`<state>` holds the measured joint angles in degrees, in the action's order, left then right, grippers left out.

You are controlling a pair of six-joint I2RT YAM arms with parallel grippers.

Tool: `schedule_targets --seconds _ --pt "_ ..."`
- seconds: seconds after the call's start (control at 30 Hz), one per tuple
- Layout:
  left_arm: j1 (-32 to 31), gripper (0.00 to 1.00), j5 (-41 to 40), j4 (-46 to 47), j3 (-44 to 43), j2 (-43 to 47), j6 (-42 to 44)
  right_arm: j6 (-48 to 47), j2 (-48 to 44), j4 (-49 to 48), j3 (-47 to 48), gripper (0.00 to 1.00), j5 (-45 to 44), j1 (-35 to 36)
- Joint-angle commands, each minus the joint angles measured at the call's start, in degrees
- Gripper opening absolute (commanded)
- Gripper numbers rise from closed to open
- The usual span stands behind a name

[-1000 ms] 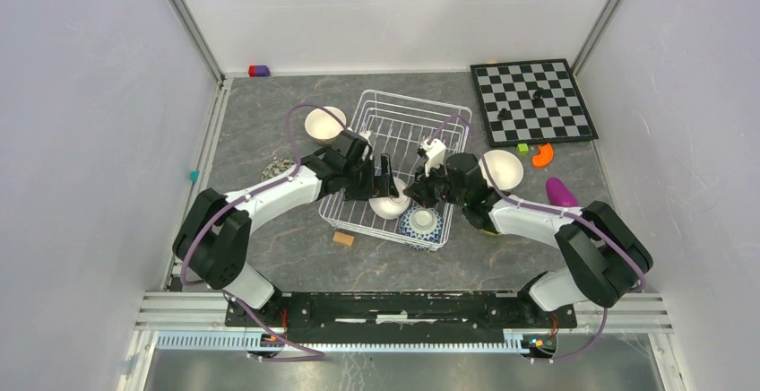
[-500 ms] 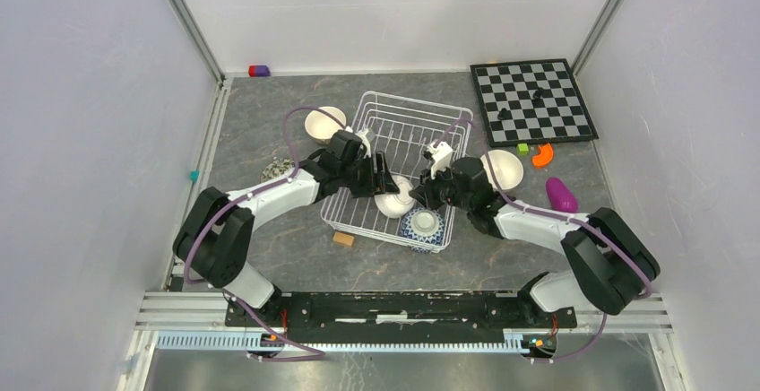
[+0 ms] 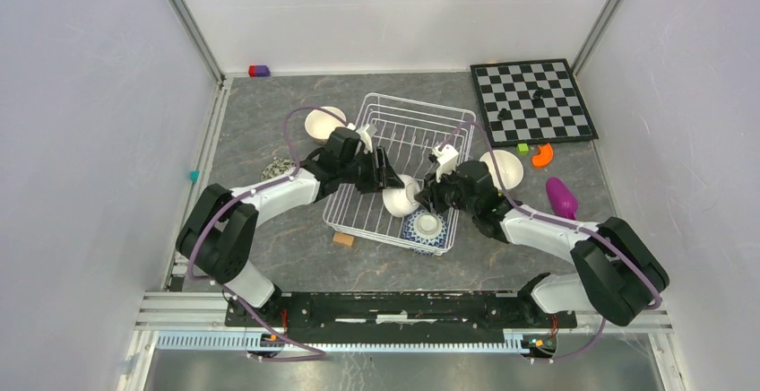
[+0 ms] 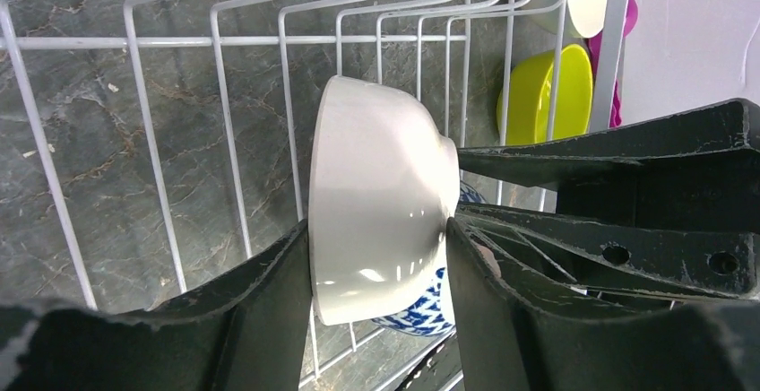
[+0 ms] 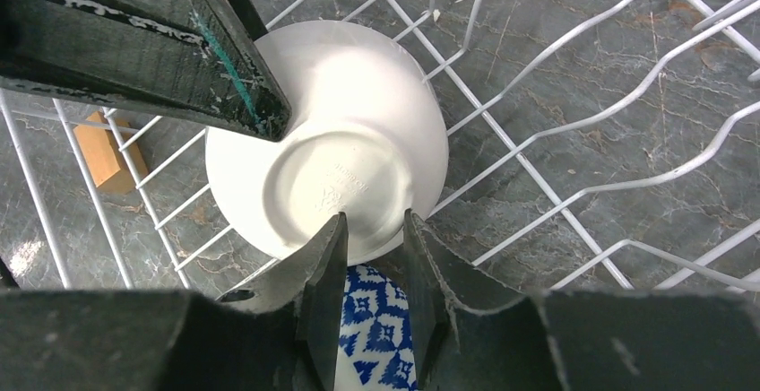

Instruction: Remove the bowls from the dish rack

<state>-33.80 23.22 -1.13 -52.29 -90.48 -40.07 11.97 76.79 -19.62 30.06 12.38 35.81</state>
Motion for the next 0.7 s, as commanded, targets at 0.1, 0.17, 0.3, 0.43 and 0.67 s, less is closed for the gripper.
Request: schedule_targets --seconds 0.1,0.17,0.3,0.43,0.67 --pt "-1.3 0.05 11.5 9.8 -1.8 -1.9 -5.6 0.2 -0.6 3.9 -0.1 0.37 0.8 0.5" --pt "-1.3 0.02 12.4 10.3 -1.8 -2.3 -5.9 0.1 -0.7 3.8 0.0 0.37 0.6 0.5" --pt "-1.3 0.02 13.1 11.7 -1.5 -2.4 -6.4 0.2 -1.0 3.4 0.1 0.40 0.5 0.5" --pt "-0.9 0.02 14.2 13.6 -1.5 -2.3 -7.8 0.3 -1.3 3.1 0.6 0.49 0.6 0.5" --pt "-0.7 0.02 15.5 15.2 -1.5 -2.8 -8.9 -0.7 -1.6 3.4 1.3 0.57 0.9 0.3"
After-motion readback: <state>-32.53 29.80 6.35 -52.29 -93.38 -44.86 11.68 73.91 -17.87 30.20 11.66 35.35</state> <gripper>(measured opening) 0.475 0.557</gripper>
